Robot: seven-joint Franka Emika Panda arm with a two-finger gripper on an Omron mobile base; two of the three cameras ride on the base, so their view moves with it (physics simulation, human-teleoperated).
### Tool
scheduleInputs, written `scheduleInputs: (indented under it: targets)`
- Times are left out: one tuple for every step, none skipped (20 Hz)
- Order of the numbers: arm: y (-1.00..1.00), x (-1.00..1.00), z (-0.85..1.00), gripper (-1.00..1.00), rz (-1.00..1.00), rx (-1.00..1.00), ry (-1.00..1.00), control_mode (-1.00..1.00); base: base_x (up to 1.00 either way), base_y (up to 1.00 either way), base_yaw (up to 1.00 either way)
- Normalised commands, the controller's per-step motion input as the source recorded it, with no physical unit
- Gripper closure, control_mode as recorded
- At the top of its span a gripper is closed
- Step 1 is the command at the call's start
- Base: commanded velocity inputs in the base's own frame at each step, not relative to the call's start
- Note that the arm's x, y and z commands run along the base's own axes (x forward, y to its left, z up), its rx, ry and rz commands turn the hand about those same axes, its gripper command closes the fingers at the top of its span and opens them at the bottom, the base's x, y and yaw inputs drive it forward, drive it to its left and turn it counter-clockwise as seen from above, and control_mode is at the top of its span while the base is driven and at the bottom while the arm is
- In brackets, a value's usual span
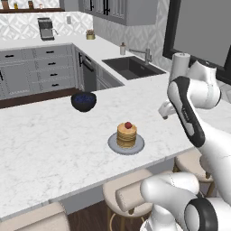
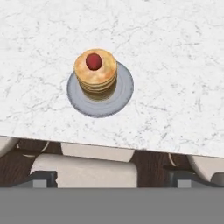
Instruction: Take the strawberry from the fridge and place it on top of the pancake, located on the dining counter.
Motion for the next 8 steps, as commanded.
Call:
scheduleInputs:
  targets:
    - [-0.19, -0.65, 0.00, -1.00, -0.01, 0.06, -0.27, -1.00, 0.00, 0.00, 0.00]
    - [-0.15, -0.69, 0.00, -1.00, -0.01, 0.05, -0.28, -1.00, 0.00, 0.00, 0.00]
    - [-0.23, -0.68, 0.11, -1.00, -0.01, 0.07, -0.29, -1.00, 0.00, 0.00, 0.00]
    - [-0.25, -0.62, 0.26, -1.00, -0.06, 0.07, -0.25, -1.00, 0.00, 0.00, 0.00]
    - [-0.12, -0.61, 0.34, -1.00, -0.10, 0.04, -0.20, -1.00, 0.00, 0.00, 0.00]
    - [-0.02, -0.56, 0.46, -1.00, -0.13, 0.01, -0.17, -1.00, 0.00, 0.00, 0.00]
    - [-0.04, -0.51, 0.57, -1.00, -0.16, 0.01, -0.15, -1.00, 0.00, 0.00, 0.00]
    - [0.00, -0.44, 0.59, -1.00, -0.17, 0.00, -0.12, -1.00, 0.00, 0.00, 0.00]
